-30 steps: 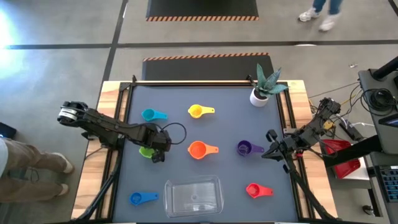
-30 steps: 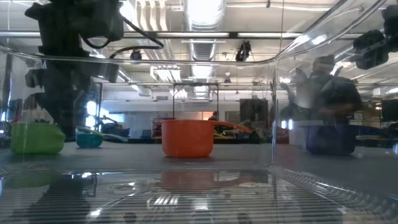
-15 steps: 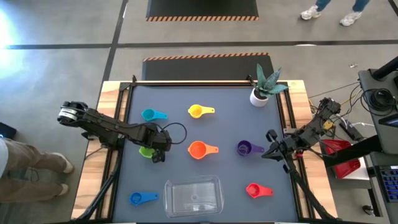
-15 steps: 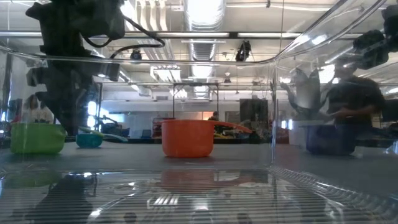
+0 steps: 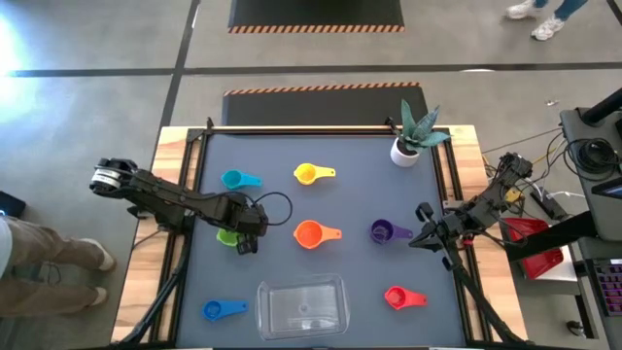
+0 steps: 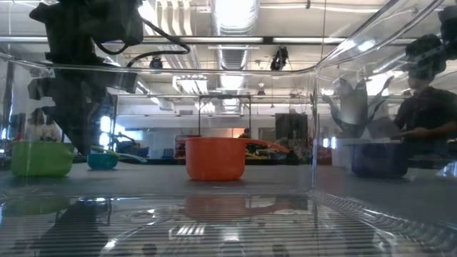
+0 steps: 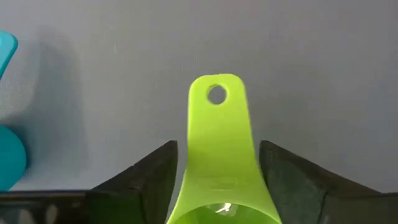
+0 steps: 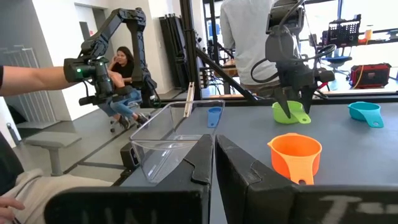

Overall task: Nest measuring cups in basket
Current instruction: Stack the green measuring cup on top of the orange measuring cup

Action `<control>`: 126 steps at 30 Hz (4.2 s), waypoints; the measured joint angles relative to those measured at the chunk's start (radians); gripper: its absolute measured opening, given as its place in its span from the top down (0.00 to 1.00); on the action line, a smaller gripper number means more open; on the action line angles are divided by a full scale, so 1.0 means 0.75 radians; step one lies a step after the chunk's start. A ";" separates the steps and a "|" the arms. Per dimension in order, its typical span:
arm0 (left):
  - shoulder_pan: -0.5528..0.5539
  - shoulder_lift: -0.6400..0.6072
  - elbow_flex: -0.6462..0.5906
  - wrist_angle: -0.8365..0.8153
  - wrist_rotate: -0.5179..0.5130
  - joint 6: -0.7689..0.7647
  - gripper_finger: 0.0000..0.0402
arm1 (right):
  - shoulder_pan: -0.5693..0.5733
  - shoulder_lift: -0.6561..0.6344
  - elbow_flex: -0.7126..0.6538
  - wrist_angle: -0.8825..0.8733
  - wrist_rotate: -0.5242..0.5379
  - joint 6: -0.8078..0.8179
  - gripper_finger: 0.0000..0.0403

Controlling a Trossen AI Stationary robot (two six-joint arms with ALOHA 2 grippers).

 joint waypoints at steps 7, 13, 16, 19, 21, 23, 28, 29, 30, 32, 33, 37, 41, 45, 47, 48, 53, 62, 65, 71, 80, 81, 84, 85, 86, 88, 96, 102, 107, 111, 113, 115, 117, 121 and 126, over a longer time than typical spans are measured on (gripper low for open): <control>0.000 0.000 -0.001 -0.001 0.001 0.000 0.76 | 0.000 0.000 0.000 0.000 0.000 0.000 0.98; 0.002 0.000 0.009 -0.002 0.045 0.000 0.97 | 0.000 0.000 0.000 0.000 -0.001 0.000 0.98; 0.002 0.000 0.019 -0.006 0.047 0.000 0.97 | 0.000 0.000 0.000 0.000 0.000 -0.001 0.98; 0.002 0.000 0.026 -0.010 0.047 0.000 0.98 | 0.000 0.000 0.000 0.000 0.000 -0.001 0.98; 0.002 0.000 0.029 -0.015 0.048 0.000 0.99 | 0.000 0.000 0.000 0.000 0.000 0.000 0.98; 0.002 0.000 0.049 -0.059 0.048 -0.002 0.99 | 0.000 0.000 0.000 0.000 0.000 0.000 0.98; 0.000 -0.011 0.134 -0.174 0.083 -0.030 0.92 | 0.000 0.000 0.000 0.000 0.000 0.000 0.98; 0.000 -0.017 0.150 -0.183 0.098 -0.038 0.89 | 0.000 0.000 0.000 0.000 0.000 0.000 0.98; 0.000 -0.027 0.163 -0.189 0.117 -0.050 0.86 | 0.000 0.000 0.000 0.000 -0.001 0.000 0.98; -0.005 -0.046 0.185 -0.203 0.136 -0.094 0.78 | 0.000 0.000 0.000 0.000 0.000 0.000 0.98; -0.013 -0.061 0.188 -0.211 0.142 -0.123 0.74 | 0.000 0.000 0.000 0.000 0.000 0.000 0.98; -0.072 -0.144 0.171 -0.264 0.140 -0.248 0.57 | 0.000 0.000 0.000 0.000 0.000 0.000 0.98; -0.133 -0.245 0.132 -0.280 0.070 -0.399 0.40 | 0.000 0.000 0.000 -0.001 0.000 0.000 0.98; -0.161 -0.314 0.073 -0.281 0.040 -0.521 0.26 | 0.000 0.000 0.000 -0.001 0.000 0.000 0.98; -0.163 -0.338 0.035 -0.271 0.040 -0.575 0.19 | 0.000 0.000 0.000 0.000 -0.001 0.000 0.98; -0.163 -0.345 0.009 -0.260 0.040 -0.597 0.16 | 0.000 0.000 0.000 0.000 0.000 0.000 0.98; -0.163 -0.340 -0.123 -0.126 0.123 -0.673 0.05 | 0.000 0.000 0.000 0.000 0.000 0.000 0.98; -0.163 -0.244 -0.244 0.012 0.222 -0.793 0.03 | 0.000 0.000 0.000 0.000 0.000 -0.001 0.98; -0.163 -0.189 -0.247 0.030 0.222 -0.845 0.03 | 0.000 0.000 0.000 0.000 0.000 -0.001 0.98; -0.163 -0.055 -0.211 0.041 0.233 -0.879 0.03 | 0.000 0.000 0.000 0.000 0.000 0.000 0.98; -0.166 0.079 -0.094 0.013 0.220 -0.832 0.21 | 0.000 0.000 0.000 0.000 0.000 -0.001 0.98; -0.166 0.088 -0.077 0.026 0.216 -0.818 0.21 | 0.000 0.000 0.000 0.000 -0.001 -0.001 0.98; -0.166 0.086 -0.026 0.005 0.213 -0.762 0.21 | 0.001 0.000 0.000 0.000 -0.001 -0.001 0.98; -0.166 0.081 -0.009 0.010 0.212 -0.746 0.21 | 0.001 0.000 0.000 0.000 0.000 0.000 0.98; -0.166 0.069 0.005 0.010 0.212 -0.734 0.21 | 0.000 0.000 0.000 0.000 0.000 0.000 0.98; -0.166 0.031 0.031 -0.007 0.212 -0.712 0.21 | 0.000 0.000 0.000 0.000 0.000 0.000 0.98; -0.208 -0.252 0.062 0.085 0.205 -0.699 0.21 | 0.000 0.000 0.000 0.000 -0.001 0.000 0.98; -0.272 -0.489 -0.043 0.441 0.184 -0.651 0.21 | 0.001 0.000 0.000 0.000 0.000 0.000 0.98; -0.278 -0.593 -0.125 0.606 0.184 -0.629 0.21 | 0.001 0.000 0.001 0.000 0.001 -0.034 0.98; -0.278 -0.615 -0.158 0.625 0.184 -0.629 0.21 | 0.000 0.000 0.000 0.000 0.010 -0.135 0.98; -0.278 -0.615 -0.171 0.655 0.185 -0.629 0.21 | 0.000 0.000 0.000 0.007 0.011 -0.140 0.98; -0.278 -0.615 -0.183 0.690 0.190 -0.629 0.21 | 0.000 0.000 0.000 0.042 0.013 -0.140 0.98; -0.278 -0.605 -0.190 0.729 0.212 -0.629 0.21 | 0.000 0.000 0.000 0.084 0.013 -0.151 0.98; -0.278 -0.586 -0.191 0.778 0.228 -0.629 0.21 | 0.000 0.000 0.000 0.125 0.013 -0.221 0.98; -0.278 -0.569 -0.178 0.778 0.249 -0.629 0.21 | 0.001 0.000 0.000 0.187 0.083 -0.262 0.98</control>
